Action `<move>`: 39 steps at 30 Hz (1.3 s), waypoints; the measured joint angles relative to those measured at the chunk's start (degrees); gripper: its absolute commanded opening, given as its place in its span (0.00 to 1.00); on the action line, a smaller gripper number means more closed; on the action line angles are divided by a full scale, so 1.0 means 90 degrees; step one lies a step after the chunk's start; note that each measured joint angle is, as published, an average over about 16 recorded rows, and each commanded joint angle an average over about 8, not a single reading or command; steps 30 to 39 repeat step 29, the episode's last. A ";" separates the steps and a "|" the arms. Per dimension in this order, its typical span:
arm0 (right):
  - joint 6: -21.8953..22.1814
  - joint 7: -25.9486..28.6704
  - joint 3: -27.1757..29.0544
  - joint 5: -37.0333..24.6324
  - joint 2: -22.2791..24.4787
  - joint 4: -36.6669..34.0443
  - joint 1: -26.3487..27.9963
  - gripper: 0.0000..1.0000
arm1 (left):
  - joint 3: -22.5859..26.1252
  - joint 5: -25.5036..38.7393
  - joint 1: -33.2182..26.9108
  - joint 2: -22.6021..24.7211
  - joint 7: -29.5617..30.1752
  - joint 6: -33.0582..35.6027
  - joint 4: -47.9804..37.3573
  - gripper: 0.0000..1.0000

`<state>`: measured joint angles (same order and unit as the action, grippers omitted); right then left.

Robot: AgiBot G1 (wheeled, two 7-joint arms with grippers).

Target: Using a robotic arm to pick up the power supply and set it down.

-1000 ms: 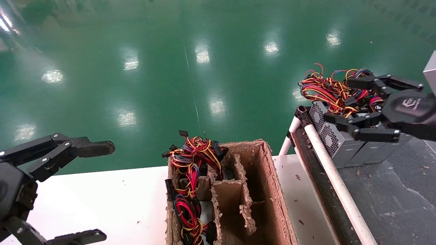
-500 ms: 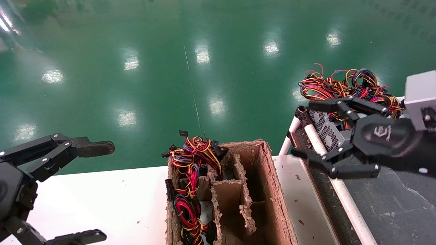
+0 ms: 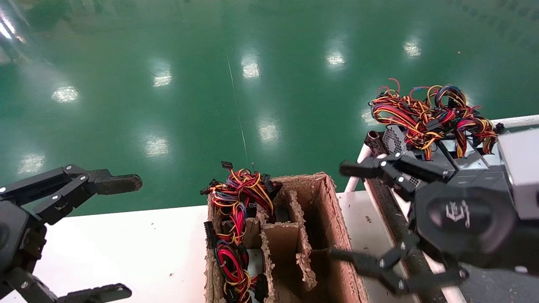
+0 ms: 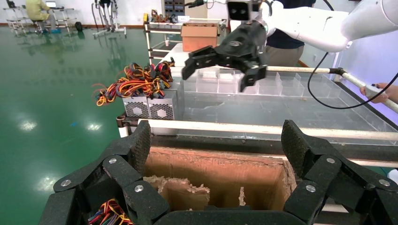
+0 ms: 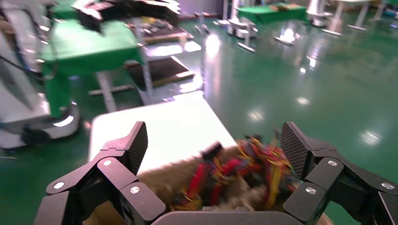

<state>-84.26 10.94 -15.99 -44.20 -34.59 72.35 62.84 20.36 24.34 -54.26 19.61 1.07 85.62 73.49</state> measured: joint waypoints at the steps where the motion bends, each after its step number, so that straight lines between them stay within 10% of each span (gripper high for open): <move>1: -0.0034 -0.0004 0.0000 0.0057 -0.0010 0.0030 -0.0031 1.00 | 0.0000 0.0000 0.0000 0.0000 0.0000 0.0000 0.0000 1.00; 39: -0.0179 -0.0027 -0.0003 0.0301 -0.0055 0.0152 -0.0164 1.00 | 0.0001 -0.0001 0.0001 -0.0001 -0.0001 -0.0002 -0.0002 1.00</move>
